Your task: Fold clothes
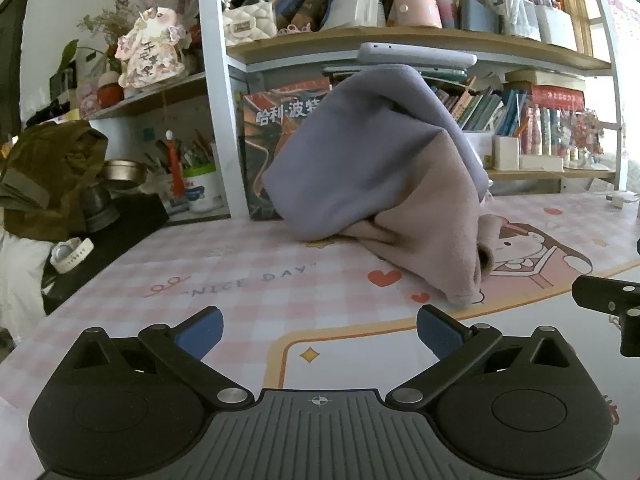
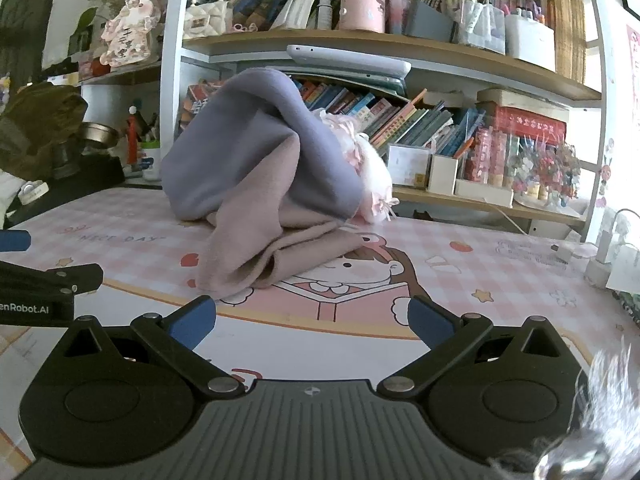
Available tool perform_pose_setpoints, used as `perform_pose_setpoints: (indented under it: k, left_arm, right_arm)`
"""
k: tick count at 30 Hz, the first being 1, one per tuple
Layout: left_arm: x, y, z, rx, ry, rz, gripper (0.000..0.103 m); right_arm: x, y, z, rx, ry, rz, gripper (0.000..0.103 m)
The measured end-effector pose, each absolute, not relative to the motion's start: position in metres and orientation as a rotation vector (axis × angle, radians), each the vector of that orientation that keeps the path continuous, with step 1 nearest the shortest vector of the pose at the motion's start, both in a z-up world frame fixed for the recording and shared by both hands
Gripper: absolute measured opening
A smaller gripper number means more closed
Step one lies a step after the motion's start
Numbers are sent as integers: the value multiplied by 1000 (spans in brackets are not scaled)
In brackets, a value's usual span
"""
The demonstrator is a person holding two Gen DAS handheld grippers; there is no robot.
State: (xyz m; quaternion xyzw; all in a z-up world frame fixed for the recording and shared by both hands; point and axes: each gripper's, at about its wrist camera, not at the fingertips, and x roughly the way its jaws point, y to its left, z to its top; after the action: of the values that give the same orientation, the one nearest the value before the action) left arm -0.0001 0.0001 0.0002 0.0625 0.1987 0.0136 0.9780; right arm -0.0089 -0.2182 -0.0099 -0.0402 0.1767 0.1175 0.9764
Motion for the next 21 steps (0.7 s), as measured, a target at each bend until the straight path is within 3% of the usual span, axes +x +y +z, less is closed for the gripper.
perform_pose_setpoints:
  k: [21]
  left_arm:
    - [-3,4,3,111,395,28,103]
  right_arm:
    - [-10,-217,-10,-83,356,238,103]
